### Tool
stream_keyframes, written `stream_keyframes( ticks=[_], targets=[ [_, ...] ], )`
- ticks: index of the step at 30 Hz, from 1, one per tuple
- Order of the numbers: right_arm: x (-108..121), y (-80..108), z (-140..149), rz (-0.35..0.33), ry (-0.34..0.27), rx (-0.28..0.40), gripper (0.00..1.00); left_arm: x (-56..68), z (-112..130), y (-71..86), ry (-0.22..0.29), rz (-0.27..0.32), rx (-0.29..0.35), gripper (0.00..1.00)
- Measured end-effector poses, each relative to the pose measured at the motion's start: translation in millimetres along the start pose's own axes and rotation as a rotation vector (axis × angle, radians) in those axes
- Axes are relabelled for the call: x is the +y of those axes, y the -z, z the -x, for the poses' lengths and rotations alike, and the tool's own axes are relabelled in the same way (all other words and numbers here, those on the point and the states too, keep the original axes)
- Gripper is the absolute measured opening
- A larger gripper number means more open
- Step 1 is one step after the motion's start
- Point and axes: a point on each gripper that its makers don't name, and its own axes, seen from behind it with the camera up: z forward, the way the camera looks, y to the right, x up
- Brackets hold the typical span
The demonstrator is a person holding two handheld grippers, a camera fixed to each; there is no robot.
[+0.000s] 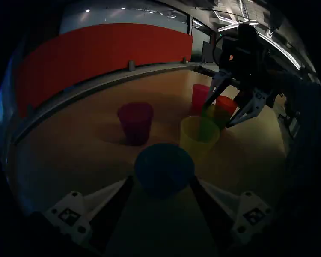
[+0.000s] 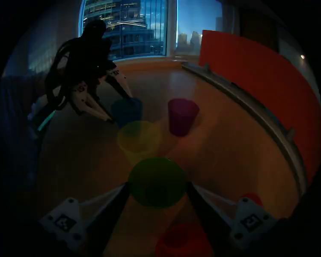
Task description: Pour water
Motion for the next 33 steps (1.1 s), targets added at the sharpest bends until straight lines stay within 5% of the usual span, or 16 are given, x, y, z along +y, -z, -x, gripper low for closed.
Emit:
stream_keyframes(
  ticks=[33],
  targets=[
    [-3, -11.6, 2, -0.005, -0.013, 0.006, 0.95, 2.9, -3, -11.4, 0.012, -0.003, 0.001, 0.88]
  ],
)
